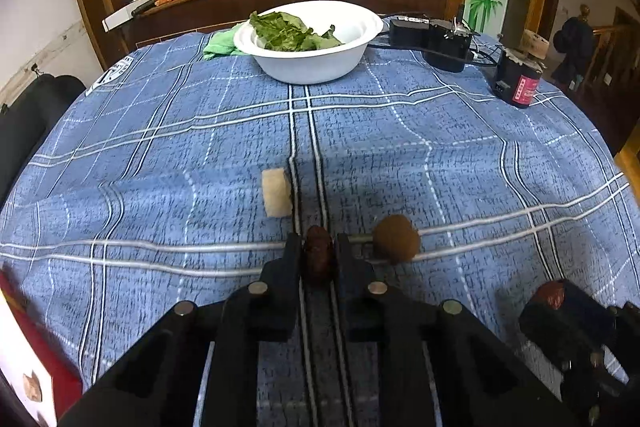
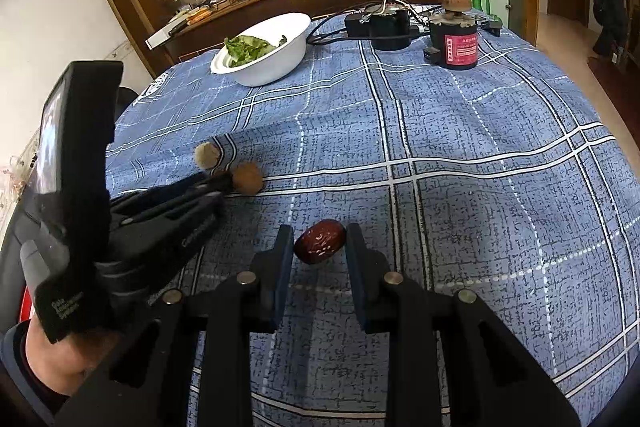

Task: Organize fruits
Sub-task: 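Grasp a red date with the right tool while the left tool grasps another red date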

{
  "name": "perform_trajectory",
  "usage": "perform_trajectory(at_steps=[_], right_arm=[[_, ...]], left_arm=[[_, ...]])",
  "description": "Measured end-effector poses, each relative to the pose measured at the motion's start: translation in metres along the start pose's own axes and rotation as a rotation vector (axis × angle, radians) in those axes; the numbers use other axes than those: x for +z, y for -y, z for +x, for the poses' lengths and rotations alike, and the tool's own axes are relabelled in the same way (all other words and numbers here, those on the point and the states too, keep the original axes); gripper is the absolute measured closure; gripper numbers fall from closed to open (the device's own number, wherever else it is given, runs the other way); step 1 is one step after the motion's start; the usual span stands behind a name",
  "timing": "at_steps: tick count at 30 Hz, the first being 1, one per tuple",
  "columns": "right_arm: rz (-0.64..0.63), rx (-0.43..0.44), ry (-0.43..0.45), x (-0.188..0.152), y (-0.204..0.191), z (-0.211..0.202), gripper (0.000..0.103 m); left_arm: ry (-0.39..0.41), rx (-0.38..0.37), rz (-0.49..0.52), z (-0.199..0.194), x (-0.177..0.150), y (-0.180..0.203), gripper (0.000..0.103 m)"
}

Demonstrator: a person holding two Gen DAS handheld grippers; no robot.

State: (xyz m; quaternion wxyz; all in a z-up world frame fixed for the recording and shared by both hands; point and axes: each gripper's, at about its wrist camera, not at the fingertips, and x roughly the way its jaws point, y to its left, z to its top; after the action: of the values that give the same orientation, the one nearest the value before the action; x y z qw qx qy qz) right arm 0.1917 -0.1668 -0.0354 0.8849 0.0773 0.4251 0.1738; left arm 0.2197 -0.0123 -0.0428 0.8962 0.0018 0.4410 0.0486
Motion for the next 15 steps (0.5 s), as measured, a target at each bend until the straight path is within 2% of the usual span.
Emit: perform_trajectory(at_steps=[8,15], right_arm=[[-0.013,-0.032,-0.015,-0.002,-0.005,0.001,0.075],[-0.088,-0.03,-0.034,-0.027,-0.04,-0.028,0.075]], left_arm=[[-0.049,0.023,-0.024,-0.035,-0.039,-0.021,0.089],[-0.066,0.011,-0.041,-0.071,-0.087,-0.036,0.089]])
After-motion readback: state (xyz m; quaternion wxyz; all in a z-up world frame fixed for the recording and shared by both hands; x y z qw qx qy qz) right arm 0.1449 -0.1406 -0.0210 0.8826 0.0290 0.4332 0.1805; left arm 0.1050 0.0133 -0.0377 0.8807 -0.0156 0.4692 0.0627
